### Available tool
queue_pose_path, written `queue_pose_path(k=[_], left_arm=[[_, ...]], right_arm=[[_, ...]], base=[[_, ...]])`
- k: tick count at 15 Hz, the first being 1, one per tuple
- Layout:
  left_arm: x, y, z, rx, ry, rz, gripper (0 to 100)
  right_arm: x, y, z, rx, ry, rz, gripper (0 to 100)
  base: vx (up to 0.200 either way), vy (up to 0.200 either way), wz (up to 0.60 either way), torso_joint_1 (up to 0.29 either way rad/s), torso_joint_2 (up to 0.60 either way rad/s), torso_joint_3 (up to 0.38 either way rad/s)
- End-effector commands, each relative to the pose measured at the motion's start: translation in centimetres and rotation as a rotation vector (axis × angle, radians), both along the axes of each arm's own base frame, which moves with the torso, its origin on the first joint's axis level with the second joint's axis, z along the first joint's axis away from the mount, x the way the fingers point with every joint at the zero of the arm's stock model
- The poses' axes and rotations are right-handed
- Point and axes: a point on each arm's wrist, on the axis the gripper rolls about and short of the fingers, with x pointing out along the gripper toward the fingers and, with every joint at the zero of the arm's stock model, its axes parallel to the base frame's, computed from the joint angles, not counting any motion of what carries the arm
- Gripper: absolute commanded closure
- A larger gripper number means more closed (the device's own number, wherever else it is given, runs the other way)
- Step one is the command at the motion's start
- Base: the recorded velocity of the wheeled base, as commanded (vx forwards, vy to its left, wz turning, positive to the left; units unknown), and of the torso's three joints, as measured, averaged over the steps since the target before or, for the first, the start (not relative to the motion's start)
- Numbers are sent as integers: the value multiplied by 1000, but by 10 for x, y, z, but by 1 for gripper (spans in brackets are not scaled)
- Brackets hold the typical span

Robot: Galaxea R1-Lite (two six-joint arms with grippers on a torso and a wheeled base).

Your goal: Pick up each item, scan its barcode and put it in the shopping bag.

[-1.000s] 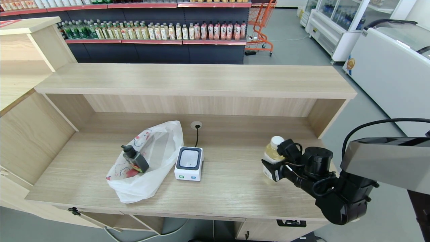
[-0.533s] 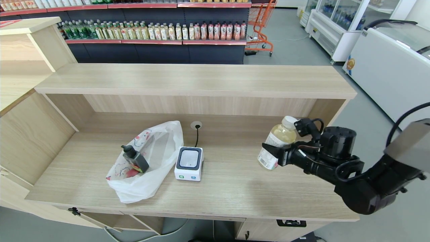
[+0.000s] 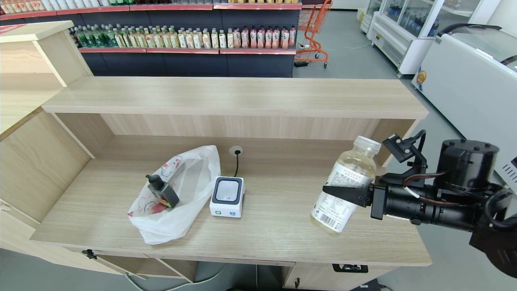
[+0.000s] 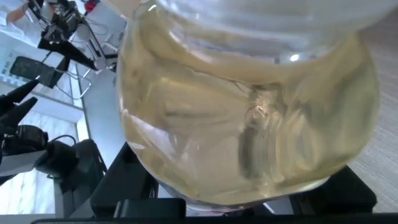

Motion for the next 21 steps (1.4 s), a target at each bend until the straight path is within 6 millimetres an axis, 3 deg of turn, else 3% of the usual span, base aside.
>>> queue_pose_path(k=[1,6,13,21], left_arm=[[0,0,0,0,1,0,0],[0,0,0,0,1,0,0],[0,0,0,0,1,1,0],[0,0,0,0,1,0,0]], right_arm=[[-13,-2,16,20,-56,12,100],[-32,-6,15,19,-45,40,100],[-60,9,16,4,8,159,100],[-67,16,18,20,29,243,100]], base=[[0,0,0,0,0,0],[0,0,0,0,0,0],[0,0,0,0,0,0],[0,0,0,0,0,0]])
